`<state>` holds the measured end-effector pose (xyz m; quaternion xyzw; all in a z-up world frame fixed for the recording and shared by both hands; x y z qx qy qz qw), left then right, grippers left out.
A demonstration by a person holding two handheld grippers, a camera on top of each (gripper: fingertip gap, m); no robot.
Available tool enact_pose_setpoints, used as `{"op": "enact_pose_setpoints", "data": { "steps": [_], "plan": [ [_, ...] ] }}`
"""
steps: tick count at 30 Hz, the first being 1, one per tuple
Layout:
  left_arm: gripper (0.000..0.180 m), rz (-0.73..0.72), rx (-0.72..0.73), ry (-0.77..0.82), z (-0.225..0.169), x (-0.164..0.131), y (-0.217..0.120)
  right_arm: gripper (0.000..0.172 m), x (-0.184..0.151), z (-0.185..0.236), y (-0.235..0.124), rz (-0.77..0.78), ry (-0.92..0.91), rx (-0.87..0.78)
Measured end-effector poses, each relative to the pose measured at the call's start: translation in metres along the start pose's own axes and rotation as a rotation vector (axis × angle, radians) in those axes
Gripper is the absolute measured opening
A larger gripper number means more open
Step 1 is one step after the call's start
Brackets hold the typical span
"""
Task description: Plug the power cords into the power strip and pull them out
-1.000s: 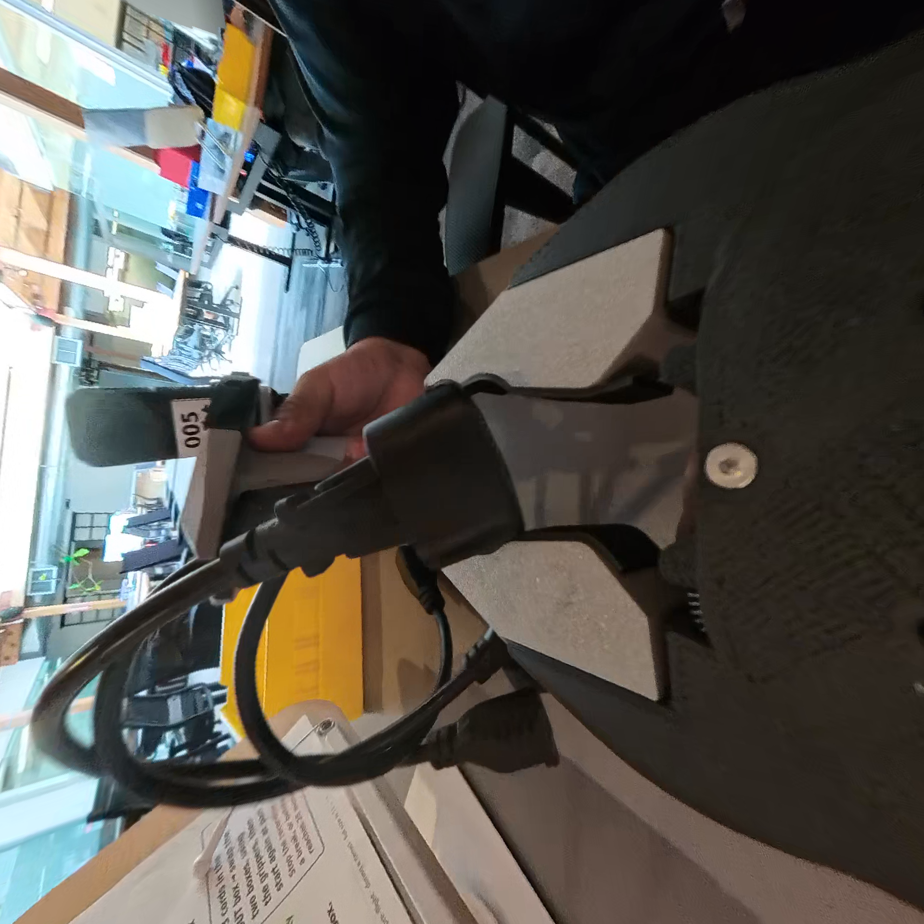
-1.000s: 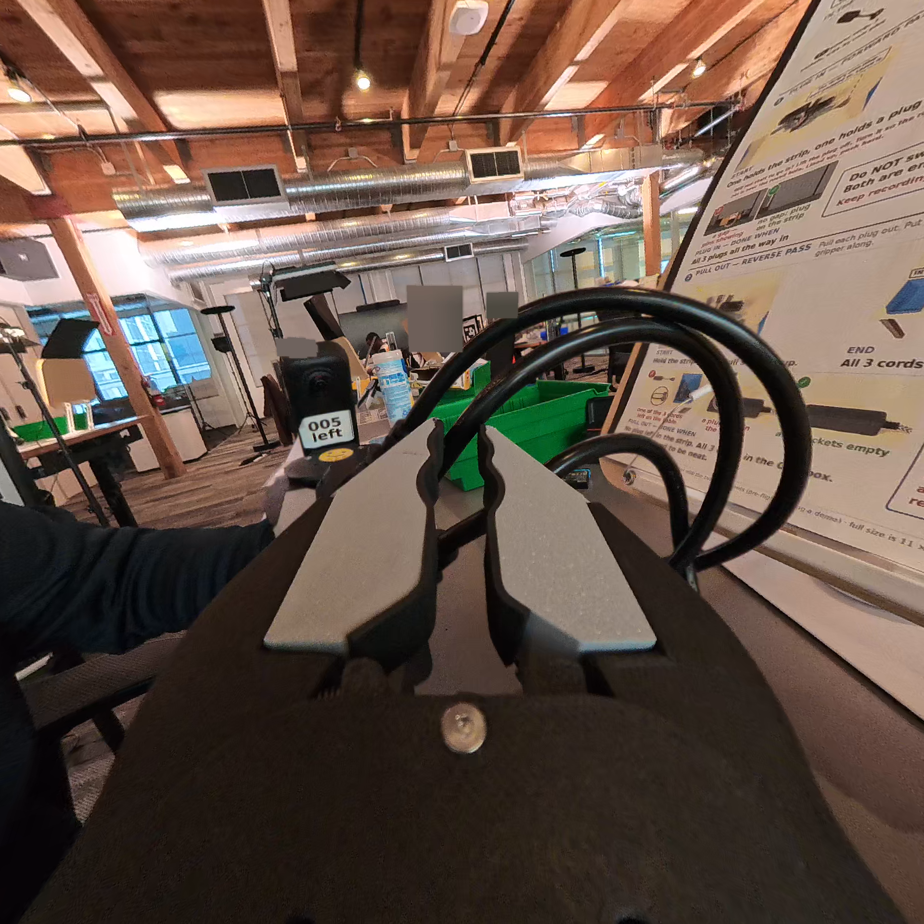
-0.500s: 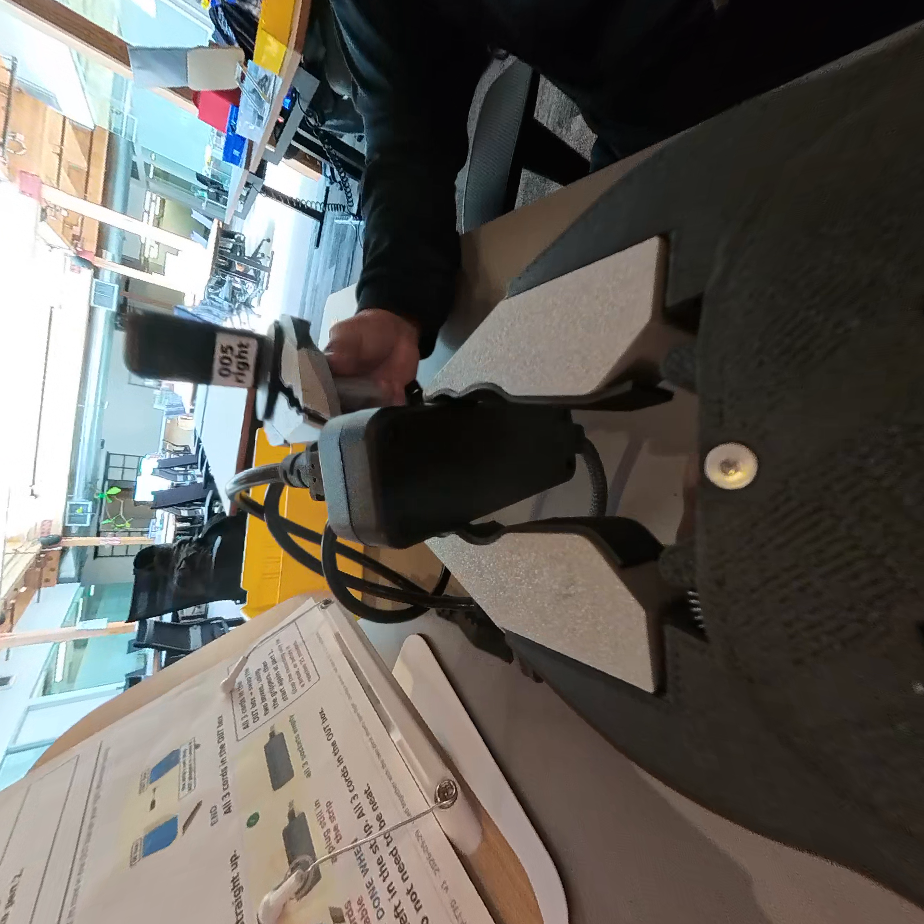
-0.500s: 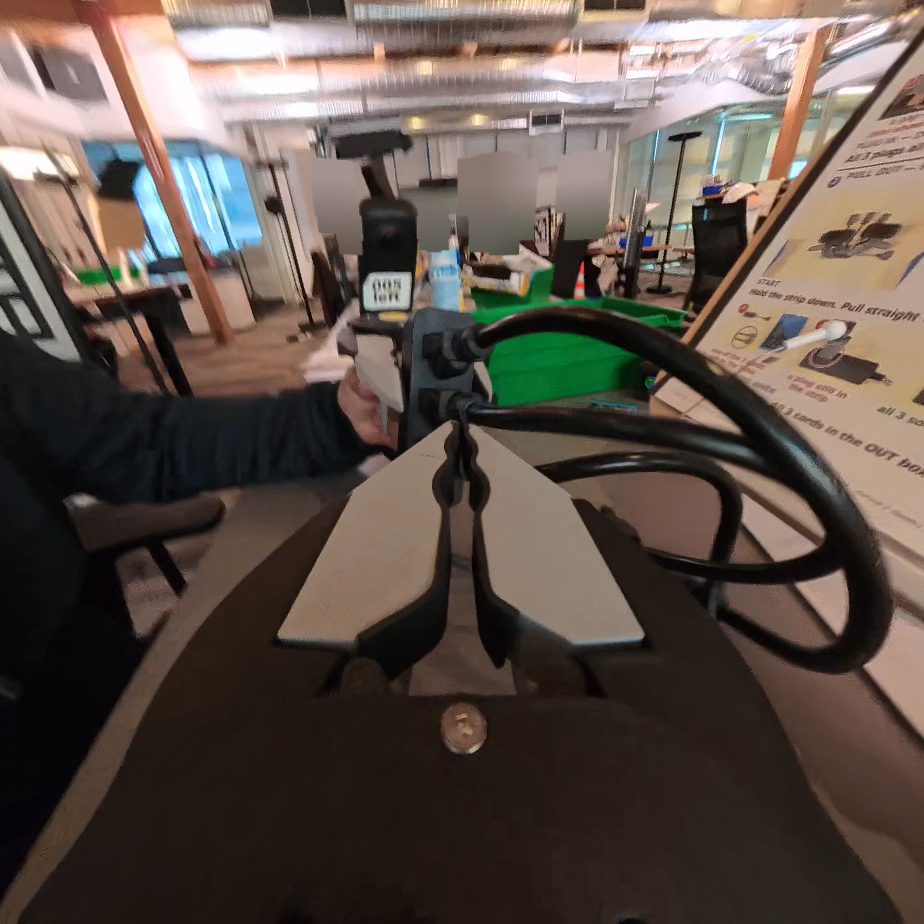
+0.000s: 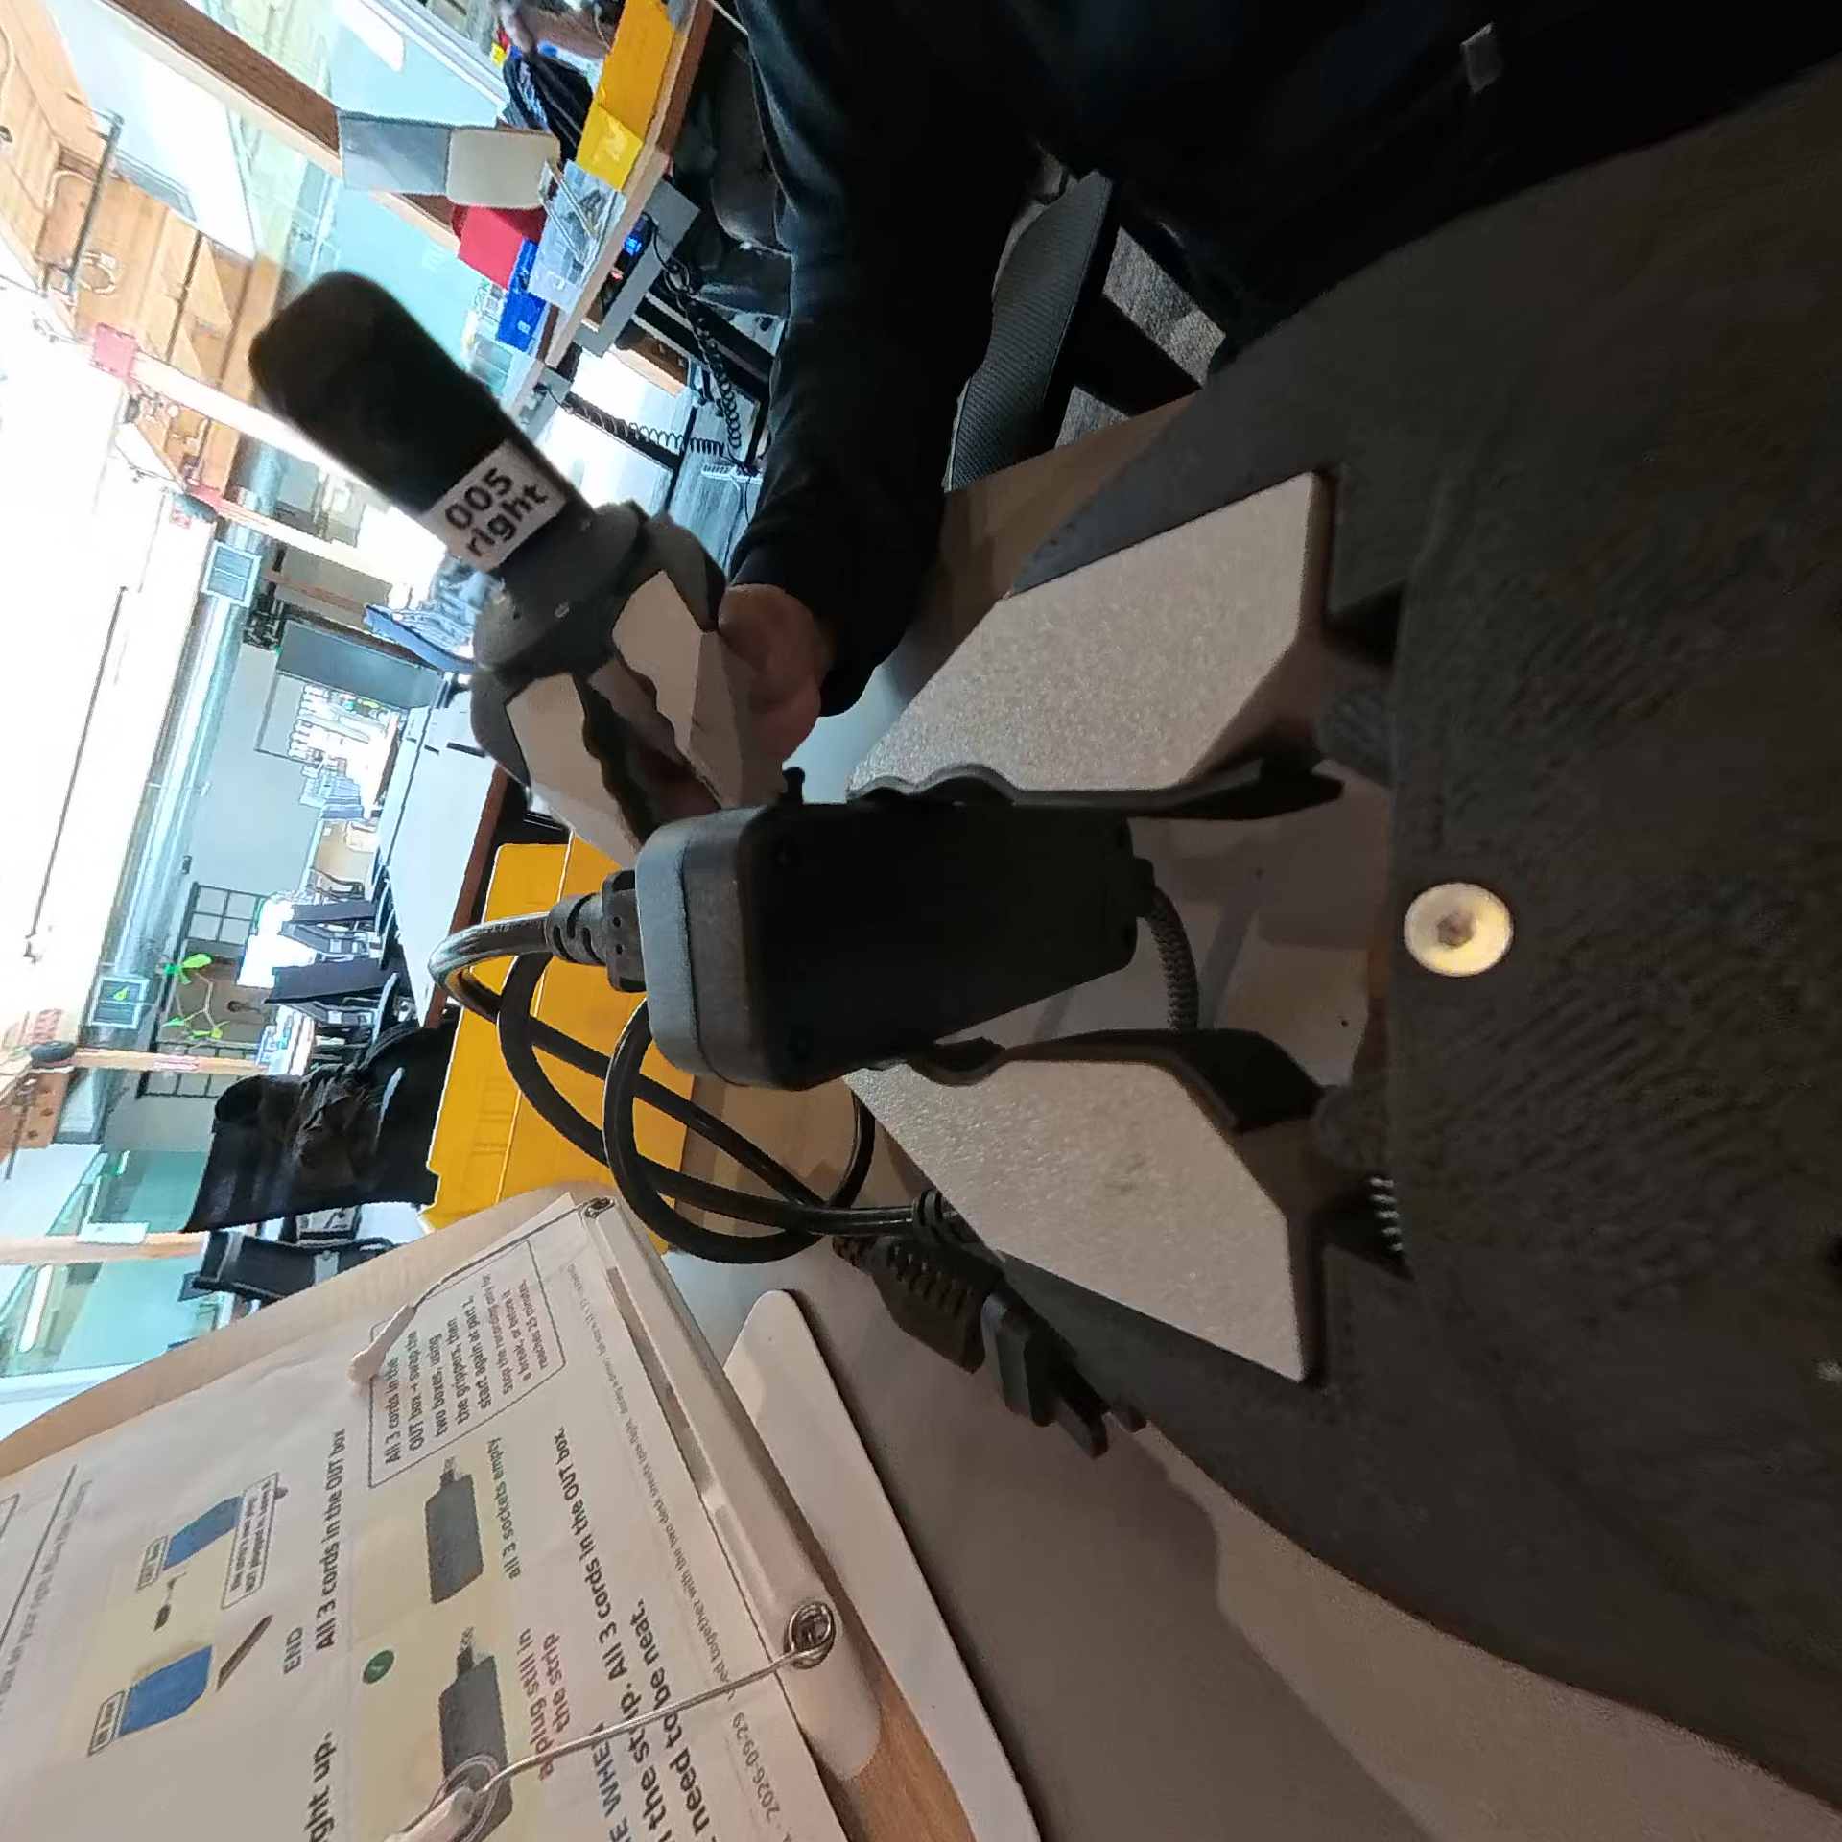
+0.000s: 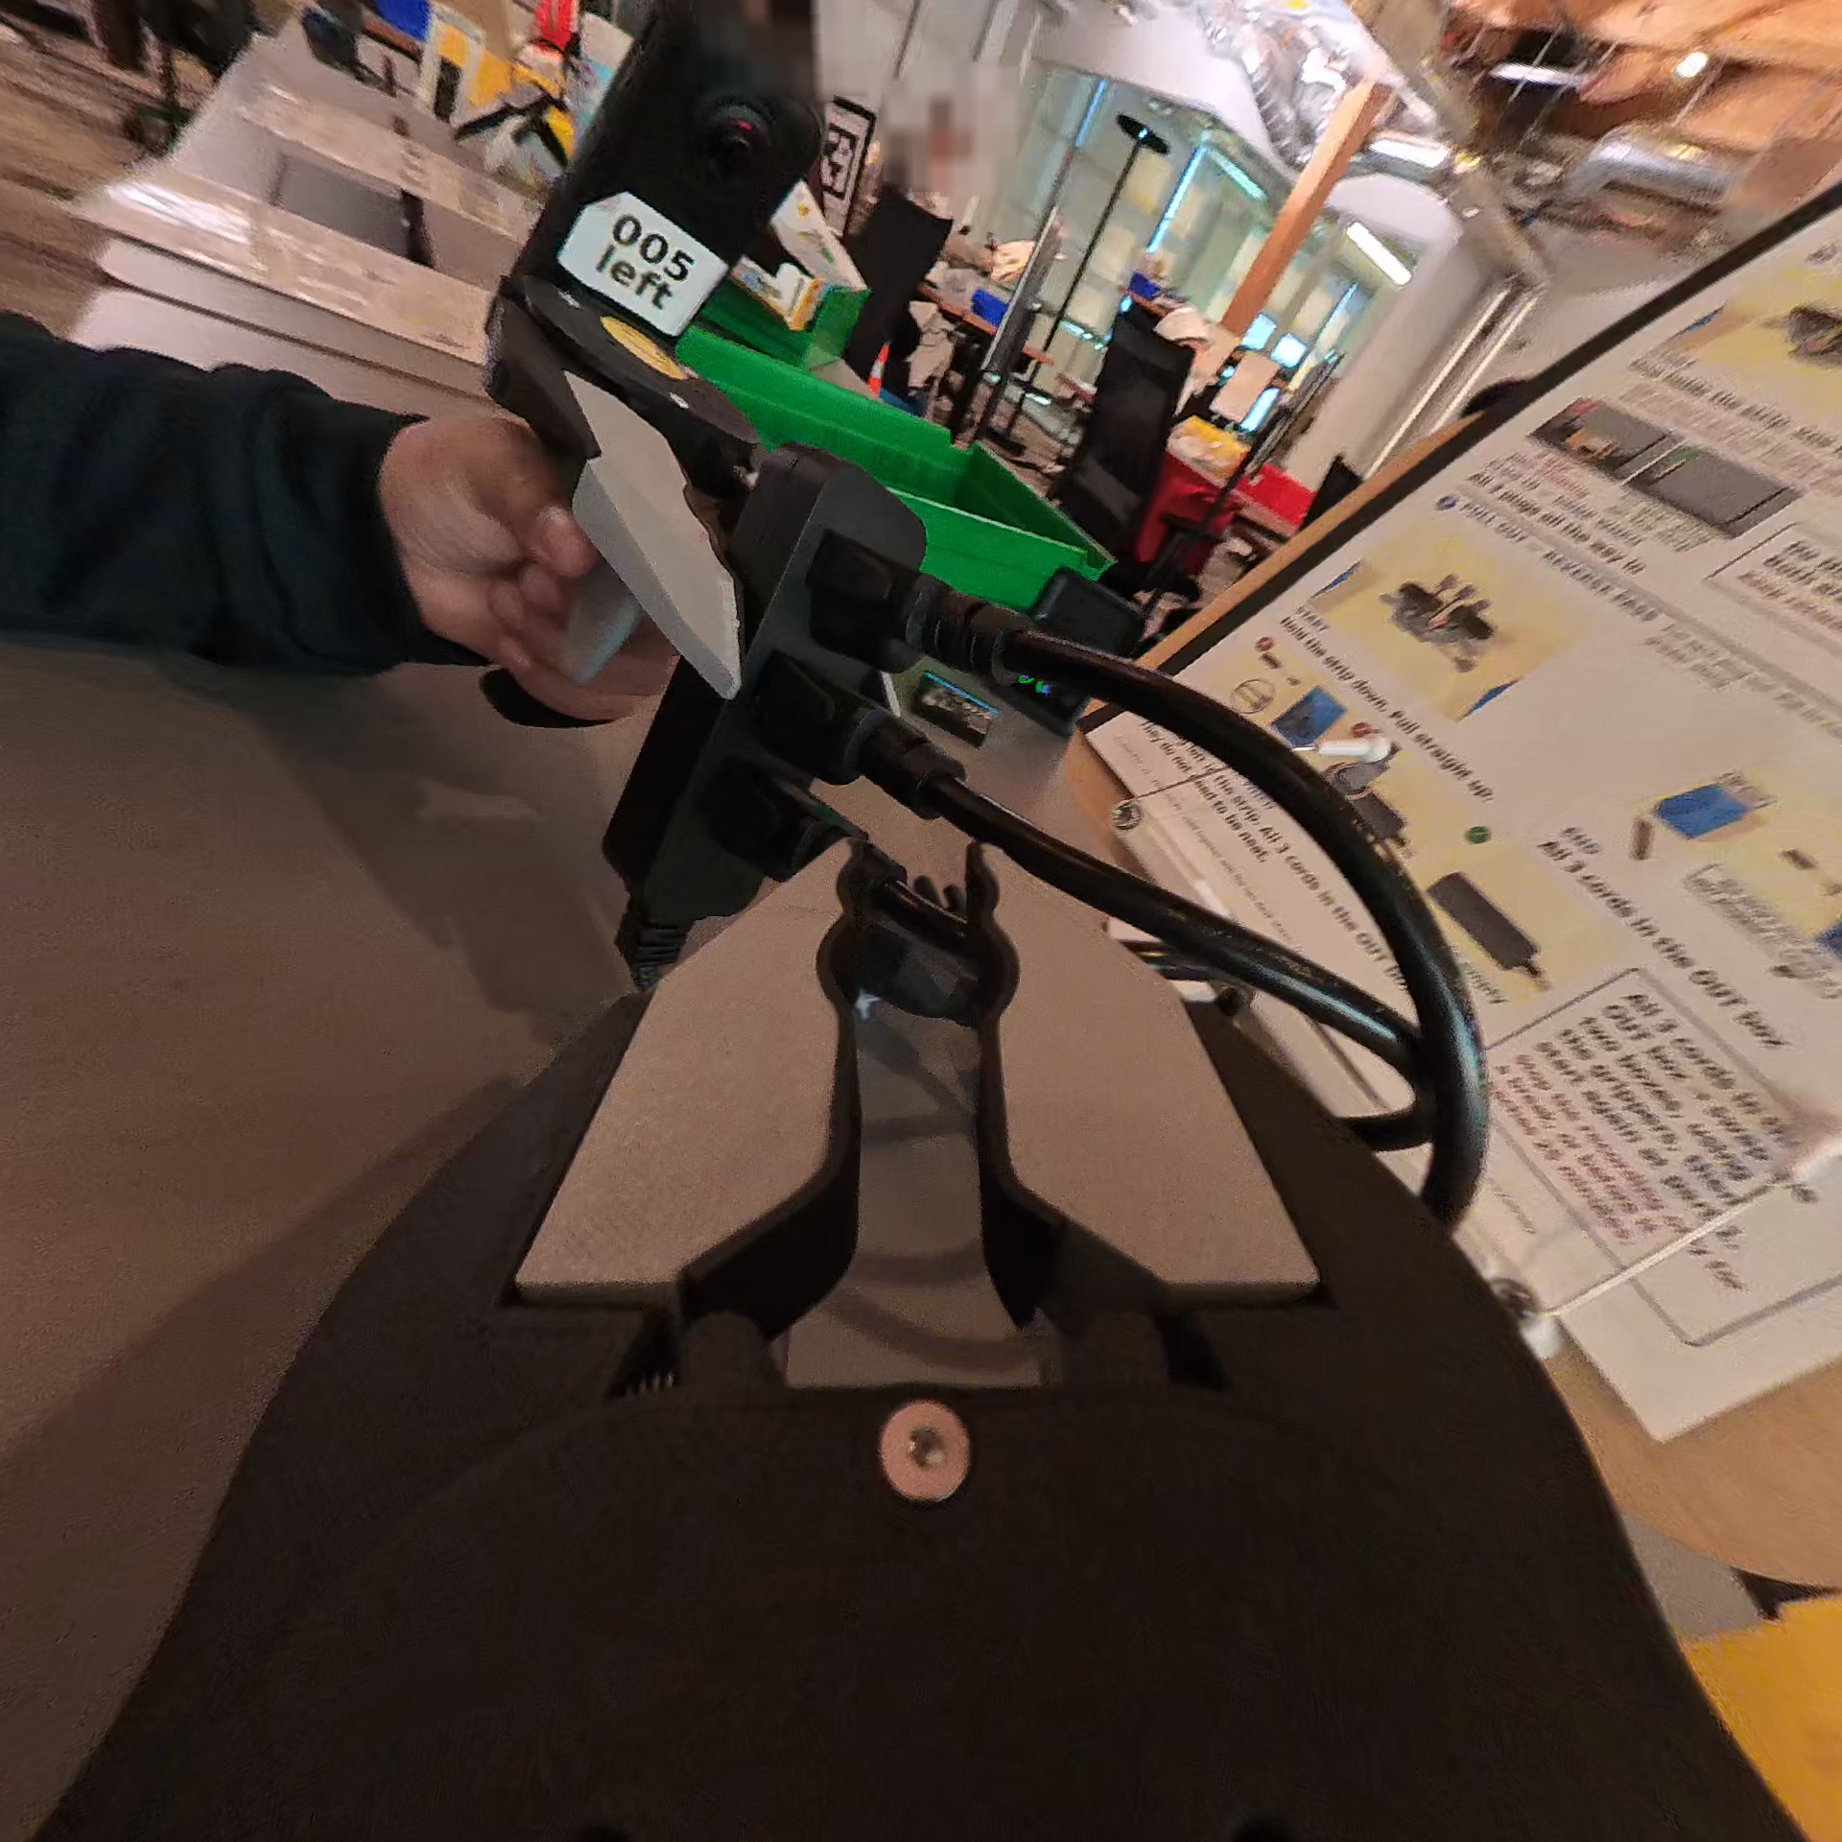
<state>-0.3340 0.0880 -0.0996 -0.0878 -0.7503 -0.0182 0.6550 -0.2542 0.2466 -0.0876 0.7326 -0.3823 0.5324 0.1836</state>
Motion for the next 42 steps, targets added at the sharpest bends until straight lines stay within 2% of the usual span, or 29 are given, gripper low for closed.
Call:
{"op": "enact_pose_setpoints", "data": {
  "steps": [3, 6, 10, 14, 24, 37, 42],
  "plan": [
    [0.044, -0.004, 0.012, -0.033, 0.001, -0.001, 0.003, 0.014, 0.001, 0.001, 0.001, 0.020, -0.048, -0.071],
    [0.044, -0.012, 0.030, -0.062, 0.001, -0.002, 0.006, 0.014, 0.002, 0.002, 0.006, 0.023, -0.005, -0.088],
    [0.044, -0.031, 0.060, -0.103, 0.001, -0.002, 0.011, 0.004, 0.002, -0.001, 0.009, 0.004, 0.053, -0.158],
    [0.044, -0.063, 0.074, -0.168, 0.002, -0.004, 0.015, 0.005, -0.002, -0.002, 0.012, 0.031, 0.013, -0.208],
    [0.044, -0.091, 0.069, -0.239, 0.003, -0.008, 0.017, 0.000, -0.006, -0.001, 0.017, -0.017, -0.037, -0.273],
    [0.044, -0.063, 0.090, -0.200, -0.003, -0.009, 0.022, 0.000, -0.002, 0.001, 0.016, -0.022, -0.142, -0.392],
    [0.044, -0.099, 0.098, -0.234, -0.002, -0.008, 0.024, 0.000, 0.002, -0.001, 0.018, 0.032, -0.205, -0.437]
  ]
}}
Point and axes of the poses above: each gripper's, where its closed fingertips meet, y out along the fingers, x out of its top, z = x × y across the jaws, the point moved 7 cm from there along -y, back along the fingers, and after that the axes turned 4 degrees about y, right-handed, at the moved point
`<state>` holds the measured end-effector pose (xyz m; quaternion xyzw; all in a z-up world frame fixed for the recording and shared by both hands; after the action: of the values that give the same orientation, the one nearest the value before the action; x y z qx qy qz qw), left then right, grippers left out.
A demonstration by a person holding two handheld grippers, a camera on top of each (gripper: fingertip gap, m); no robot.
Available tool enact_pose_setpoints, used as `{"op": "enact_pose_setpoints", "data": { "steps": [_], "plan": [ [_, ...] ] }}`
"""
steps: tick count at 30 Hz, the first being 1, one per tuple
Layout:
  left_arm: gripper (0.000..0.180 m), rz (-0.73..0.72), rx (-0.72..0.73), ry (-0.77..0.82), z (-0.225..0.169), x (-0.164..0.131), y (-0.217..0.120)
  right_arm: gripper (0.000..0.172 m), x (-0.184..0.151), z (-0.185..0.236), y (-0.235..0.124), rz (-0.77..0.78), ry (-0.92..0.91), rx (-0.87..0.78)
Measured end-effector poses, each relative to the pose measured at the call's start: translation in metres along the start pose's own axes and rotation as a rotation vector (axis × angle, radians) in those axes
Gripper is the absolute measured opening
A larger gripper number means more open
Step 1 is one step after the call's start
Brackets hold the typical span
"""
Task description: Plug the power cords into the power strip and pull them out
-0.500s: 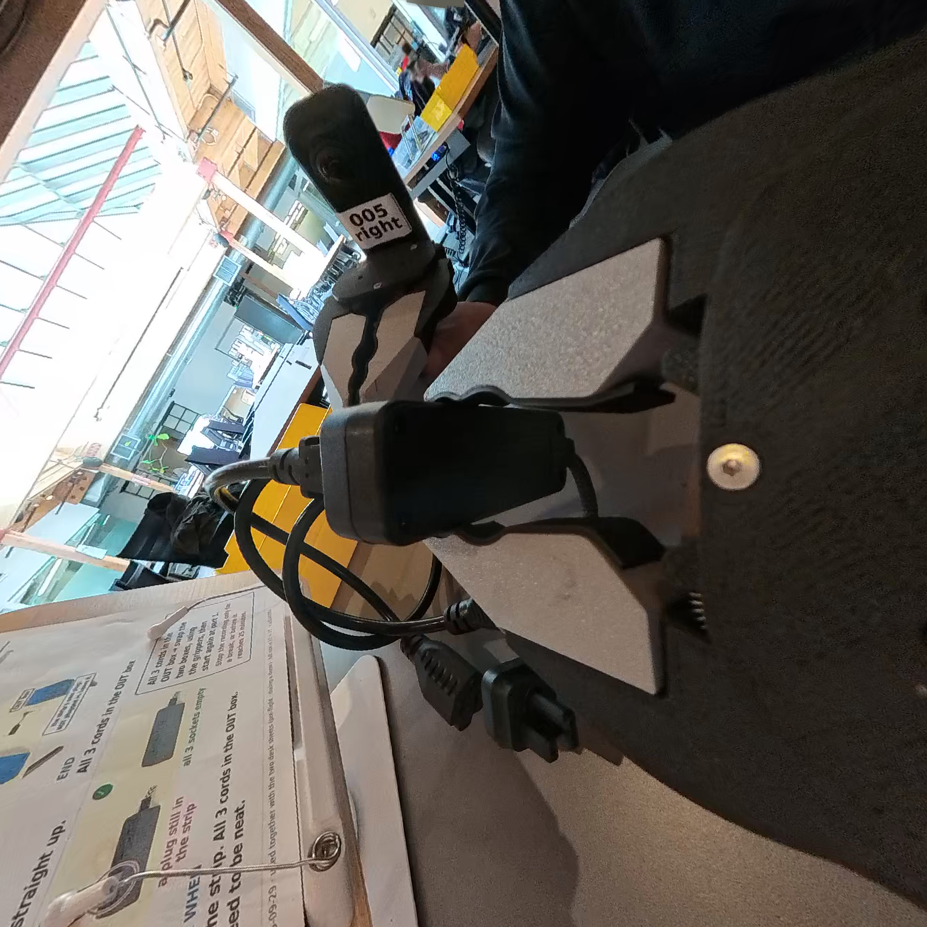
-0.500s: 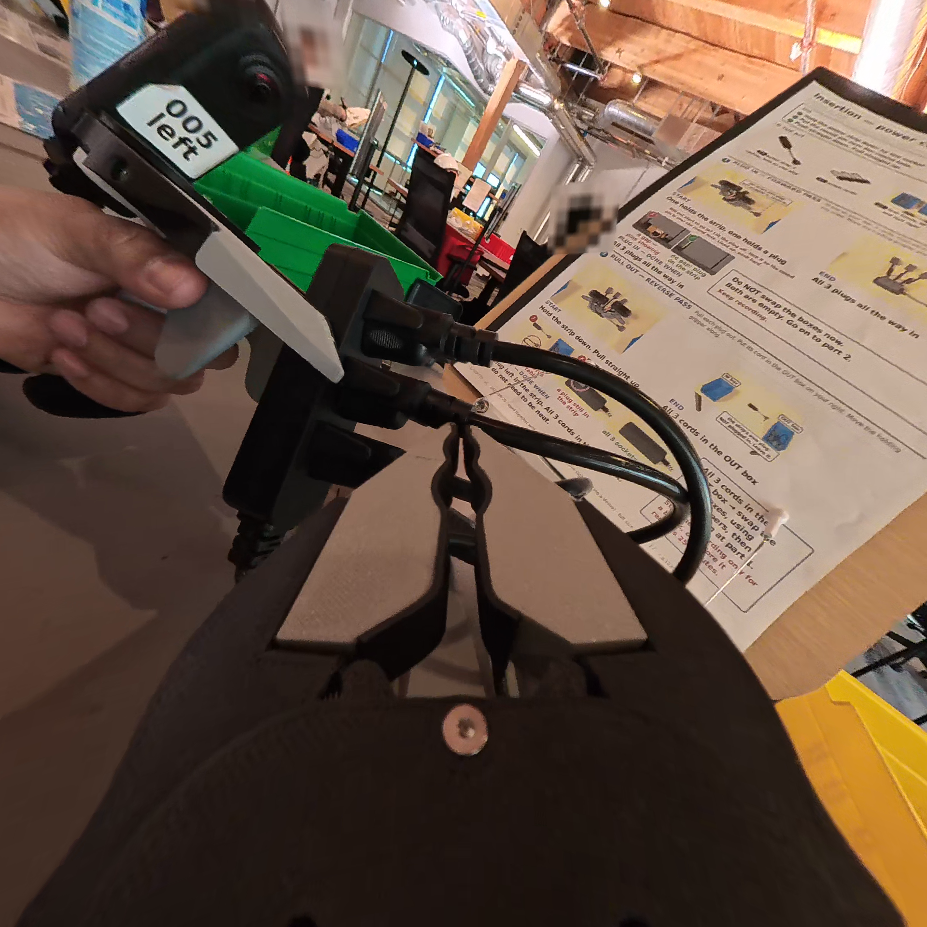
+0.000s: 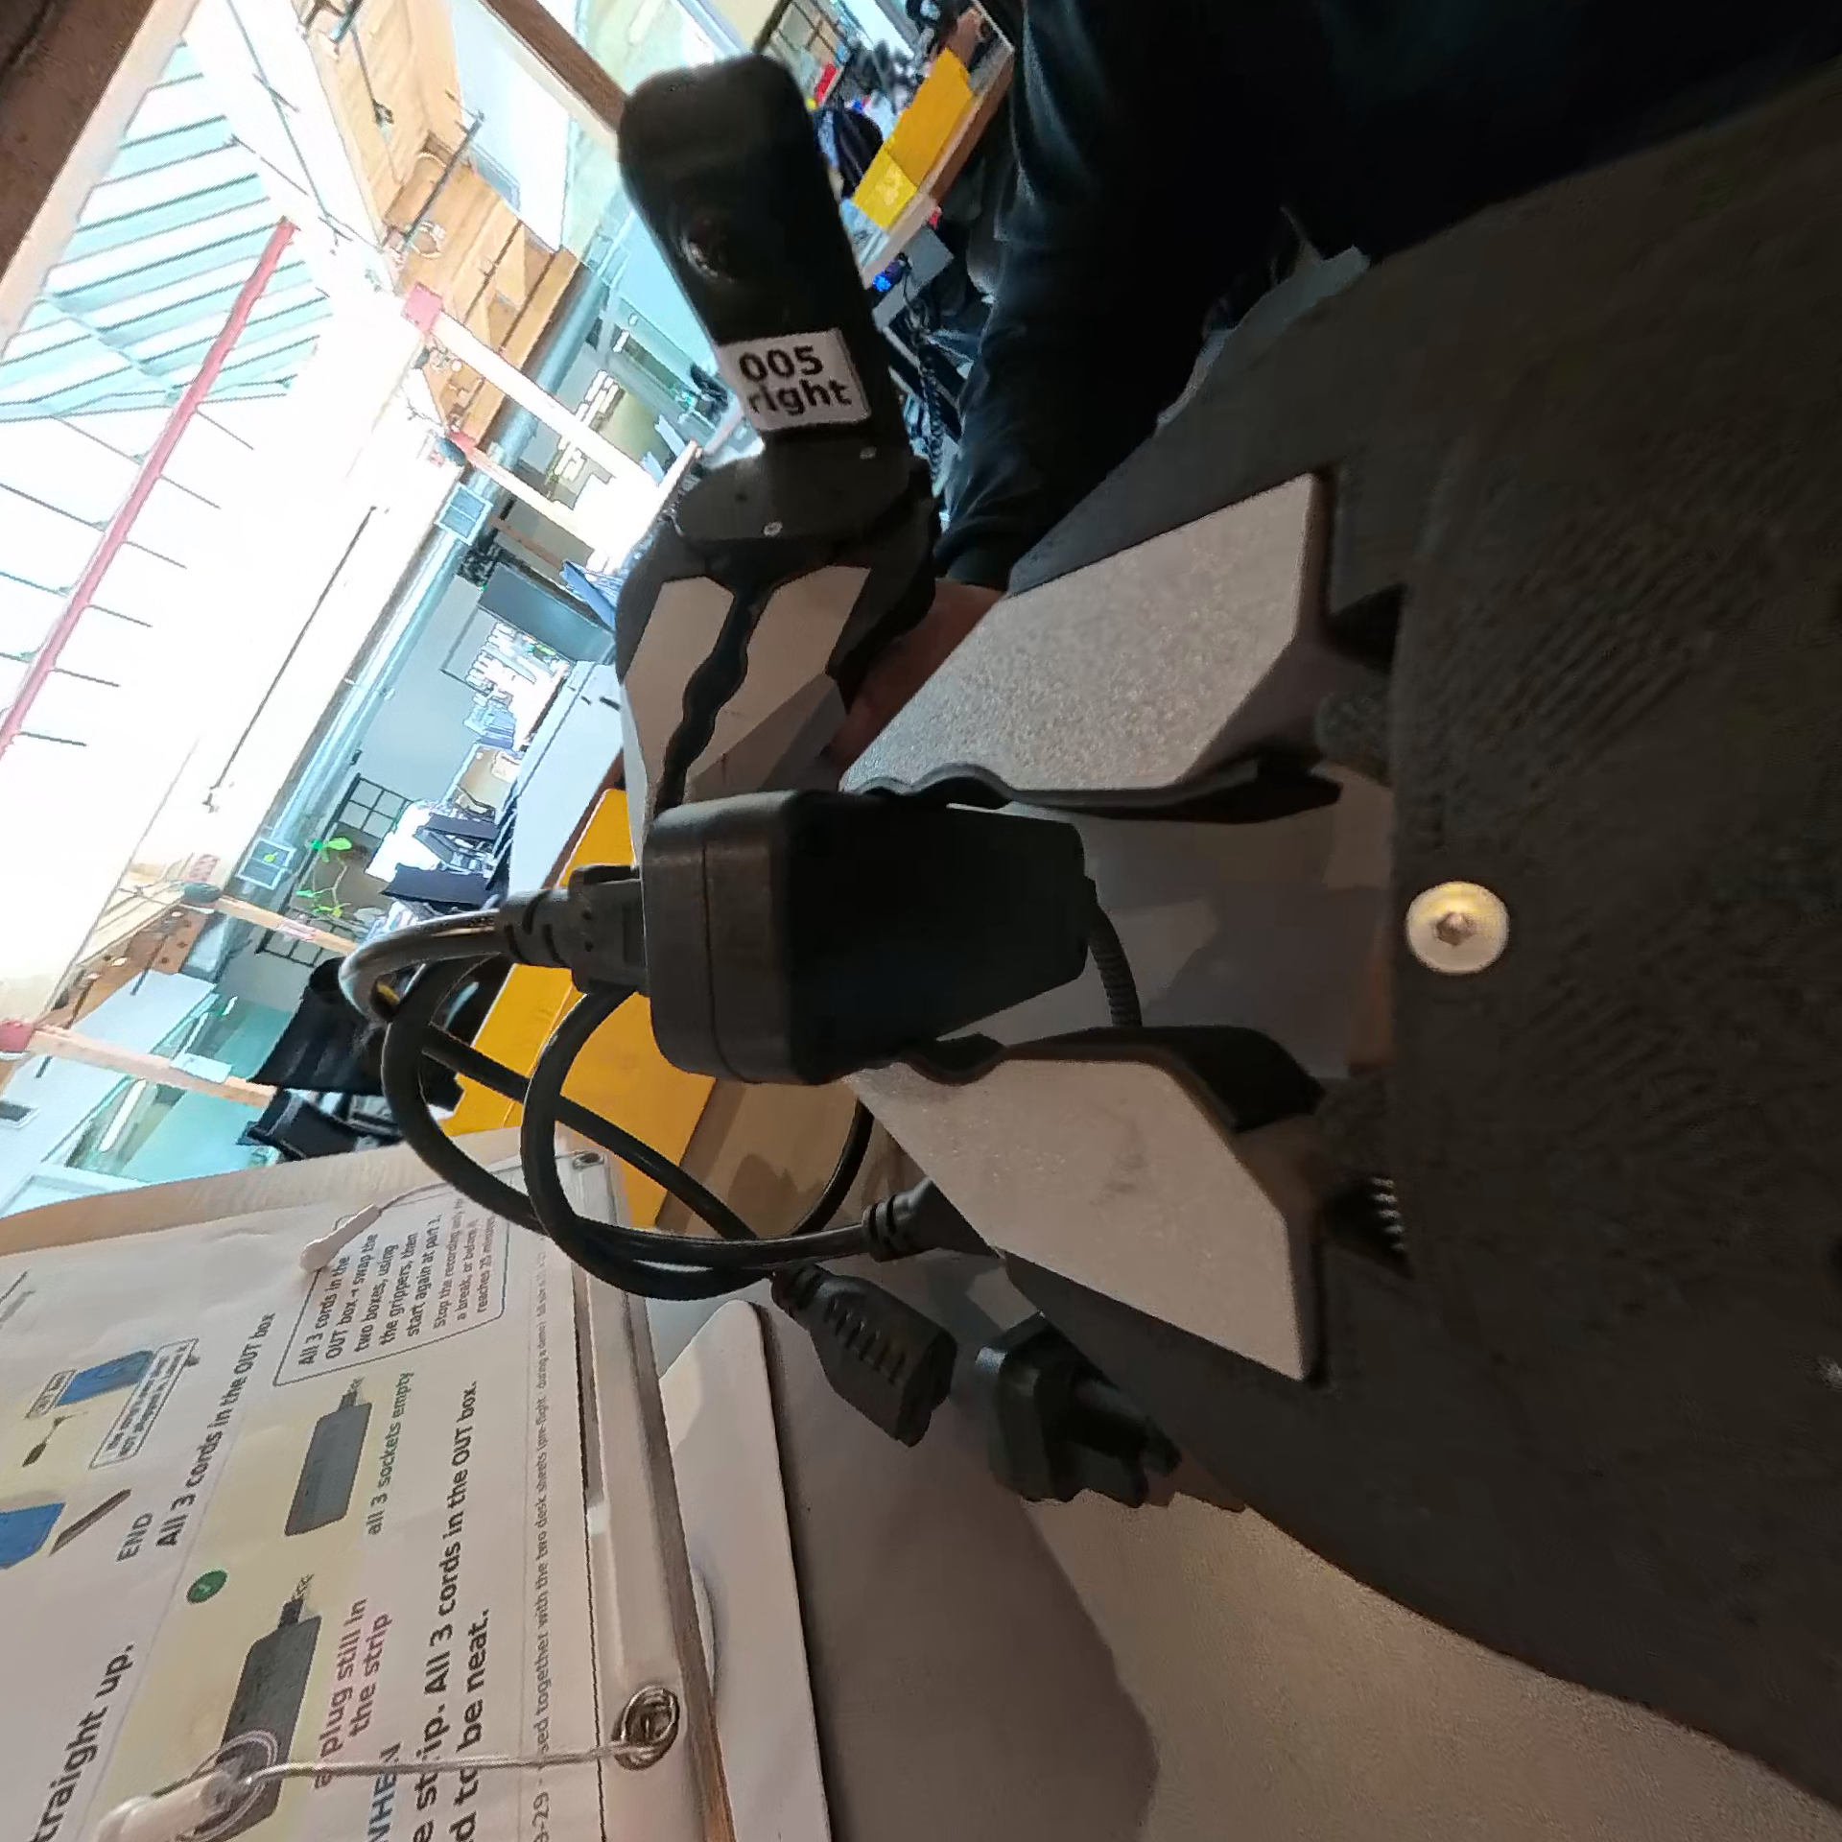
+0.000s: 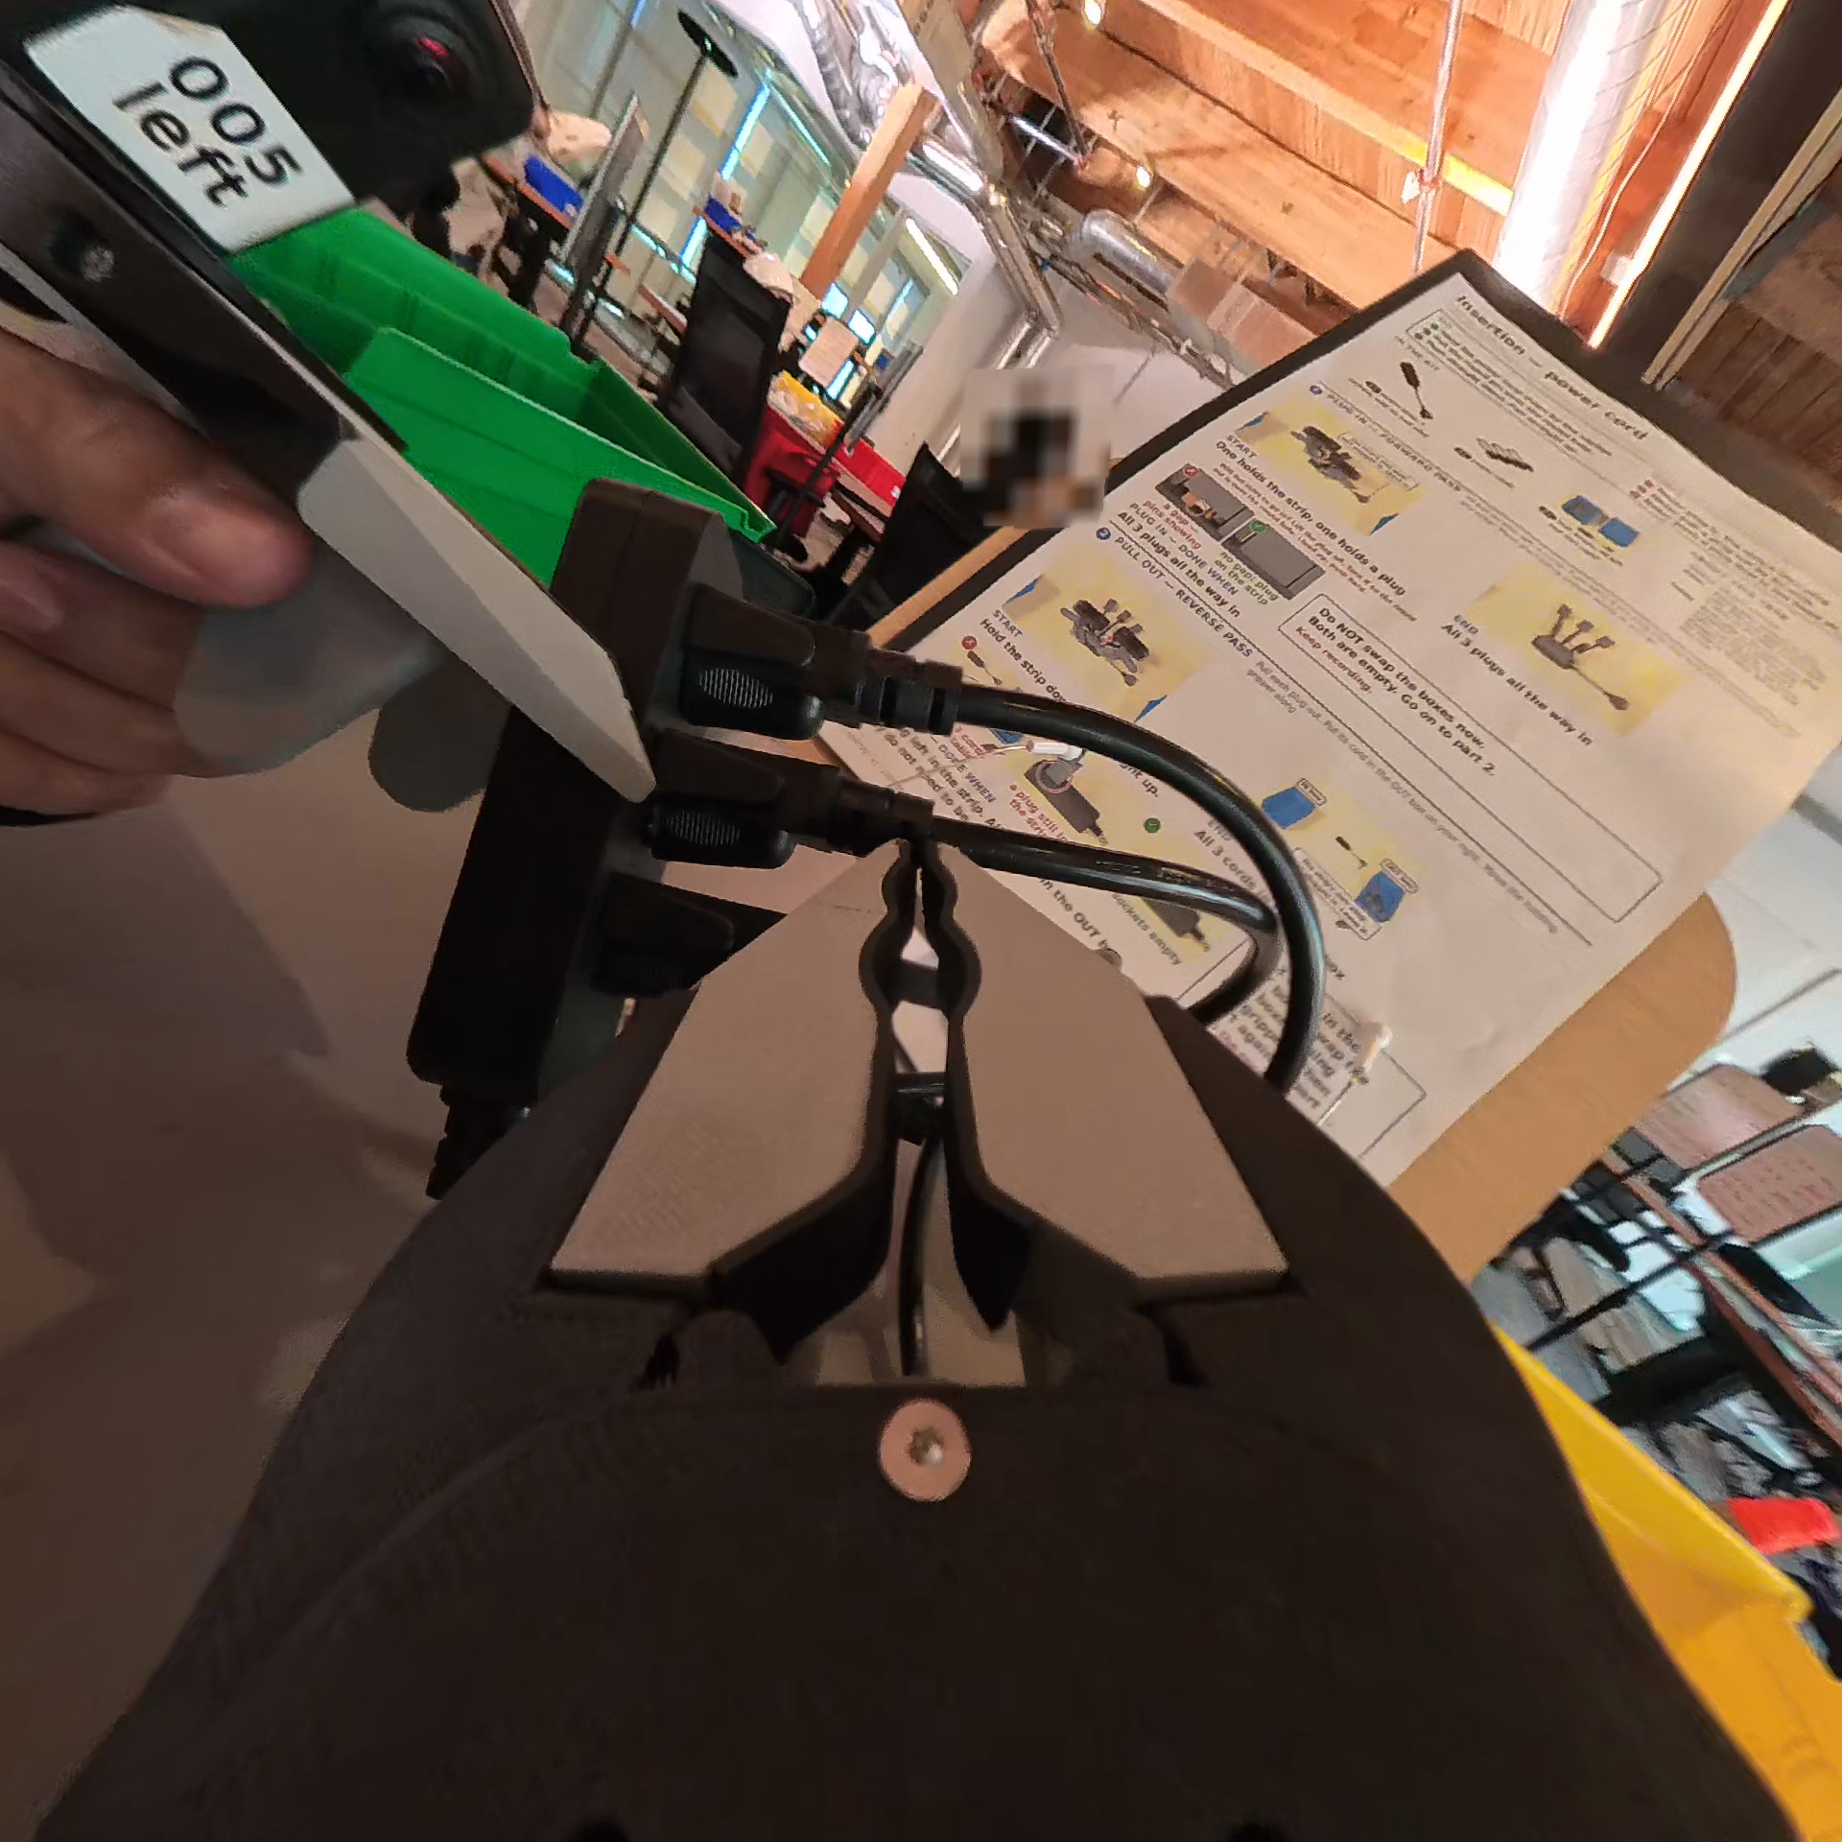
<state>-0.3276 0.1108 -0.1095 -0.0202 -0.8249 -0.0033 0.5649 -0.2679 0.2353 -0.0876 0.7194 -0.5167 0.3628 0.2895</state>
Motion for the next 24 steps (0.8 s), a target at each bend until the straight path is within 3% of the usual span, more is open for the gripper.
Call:
{"op": "enact_pose_setpoints", "data": {
  "steps": [1, 3, 4, 6, 8, 13, 18, 20, 24],
  "plan": [
    [0.044, -0.005, 0.000, -0.007, 0.001, 0.000, 0.000, 0.000, 0.000, -0.001, 0.001, 0.003, -0.026, -0.020],
    [0.043, 0.028, -0.020, 0.006, 0.000, -0.003, -0.002, 0.000, -0.003, -0.028, -0.002, 0.009, -0.037, -0.213],
    [0.043, 0.027, -0.025, 0.016, -0.002, -0.003, -0.003, 0.000, -0.008, -0.046, -0.005, 0.015, 0.058, -0.227],
    [0.044, 0.016, -0.023, 0.026, -0.004, -0.003, -0.001, 0.000, -0.018, -0.065, -0.009, -0.014, 0.323, -0.104],
    [0.044, 0.007, -0.023, 0.011, -0.002, -0.002, 0.001, 0.000, -0.026, -0.065, -0.011, -0.013, 0.449, -0.015],
    [0.044, -0.001, -0.048, 0.007, 0.004, -0.001, -0.005, 0.000, -0.021, -0.058, -0.019, -0.037, 0.527, 0.146],
    [0.044, -0.015, -0.076, -0.011, 0.009, -0.002, -0.008, 0.000, -0.035, -0.040, -0.007, 0.017, 0.821, 0.429],
    [0.044, -0.013, -0.078, -0.006, 0.010, -0.001, -0.009, 0.014, -0.043, -0.037, -0.002, 0.059, 0.881, 0.460],
    [0.044, -0.002, -0.110, -0.031, 0.012, -0.003, -0.009, 0.022, -0.046, -0.028, 0.005, 0.023, 1.004, 0.522]
  ]
}}
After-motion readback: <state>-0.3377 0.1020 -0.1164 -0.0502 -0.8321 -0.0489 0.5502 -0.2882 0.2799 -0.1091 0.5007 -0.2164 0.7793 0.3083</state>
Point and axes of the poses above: each gripper's, where its closed fingertips meet, y out along the fingers, x out of its top, z = x × y across the jaws, the point moved 7 cm from there along -y, back along the fingers, and after that the axes turned 4 degrees about y, right-handed, at the moved point
